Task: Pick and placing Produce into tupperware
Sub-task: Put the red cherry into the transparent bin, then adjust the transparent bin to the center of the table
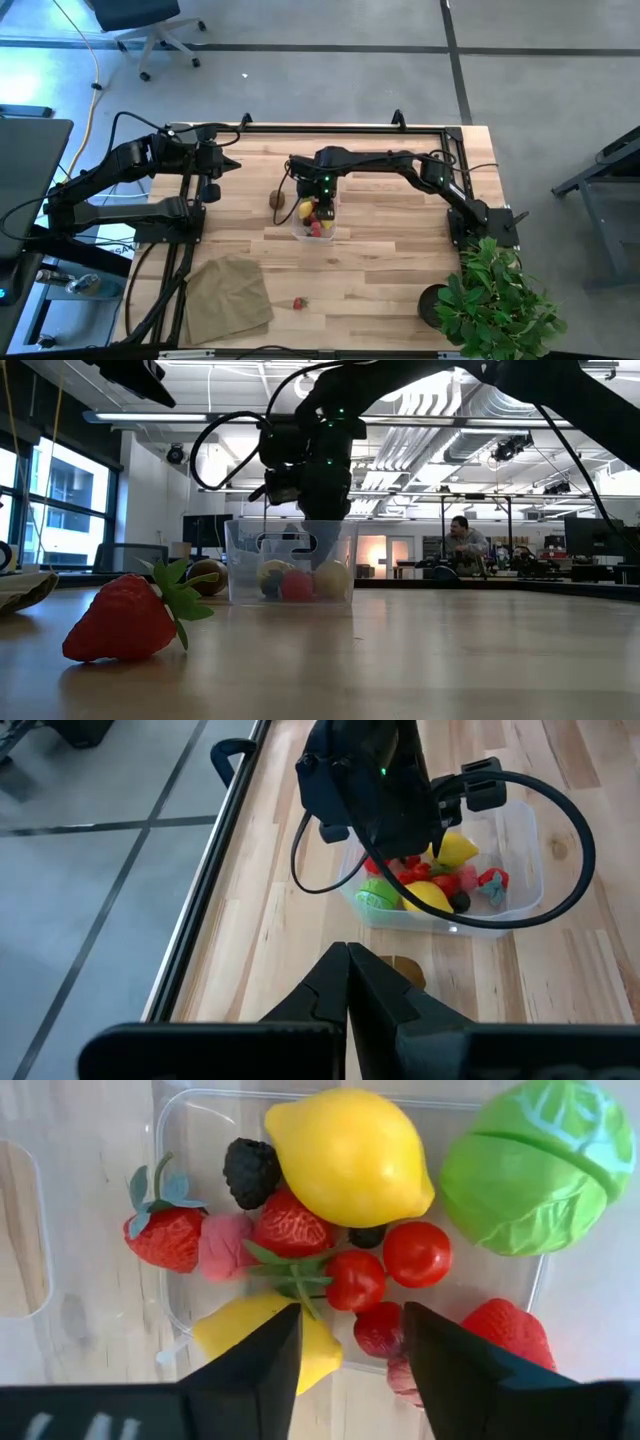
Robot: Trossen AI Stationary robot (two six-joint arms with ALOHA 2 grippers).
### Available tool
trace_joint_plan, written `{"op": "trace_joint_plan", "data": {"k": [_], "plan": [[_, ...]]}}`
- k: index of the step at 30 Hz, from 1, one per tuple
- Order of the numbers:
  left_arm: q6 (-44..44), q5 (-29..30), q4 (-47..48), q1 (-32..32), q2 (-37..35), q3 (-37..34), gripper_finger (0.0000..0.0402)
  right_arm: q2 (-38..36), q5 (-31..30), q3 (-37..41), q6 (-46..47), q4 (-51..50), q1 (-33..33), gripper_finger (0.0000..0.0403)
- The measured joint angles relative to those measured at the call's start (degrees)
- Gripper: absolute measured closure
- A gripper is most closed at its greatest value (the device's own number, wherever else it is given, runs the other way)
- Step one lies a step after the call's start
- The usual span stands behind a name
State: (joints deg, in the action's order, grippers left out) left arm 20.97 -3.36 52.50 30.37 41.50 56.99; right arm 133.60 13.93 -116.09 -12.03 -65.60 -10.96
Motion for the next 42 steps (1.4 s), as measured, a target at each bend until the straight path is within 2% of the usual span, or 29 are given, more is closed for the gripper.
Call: {"op": "trace_joint_plan", "data": {"k": [4,9,16,22,28,33,42], "plan": [[0.01,0.00,-0.02,0.00,0.02,-0.02,0.0401,0.00,-0.02,0.00,0.00,0.09,-0.27,0.0216],[0.00,-0.01,0.01,0.00,0.02,0.00,0.0401,0.00,0.17,-0.84,0.16,-1.22,-0.62,0.0212],[-0.01,-0.01,-0.01,-0.01,0.01,-0.02,0.0401,0.00,1.48,-10.17,-0.39,-9.51,-1.98,0.0213],[0.01,0.00,0.01,-0.01,0.02,0.00,0.0401,-0.51,6.24,-19.11,-0.88,-10.35,-4.16,0.0221],[0.00,-0.01,-0.01,0.00,0.00,-0.01,0.0401,-5.37,5.81,-12.32,-0.12,-5.44,-4.88,0.0253],[0.01,0.00,0.01,-0.02,0.02,0.00,0.0401,-5.64,6.25,-6.96,-3.35,-5.17,-2.98,0.0273],[0.00,0.01,-0.02,-0.01,0.02,0.00,0.0401,-5.55,6.03,5.17,-1.96,-1.12,-1.35,0.0303]]}}
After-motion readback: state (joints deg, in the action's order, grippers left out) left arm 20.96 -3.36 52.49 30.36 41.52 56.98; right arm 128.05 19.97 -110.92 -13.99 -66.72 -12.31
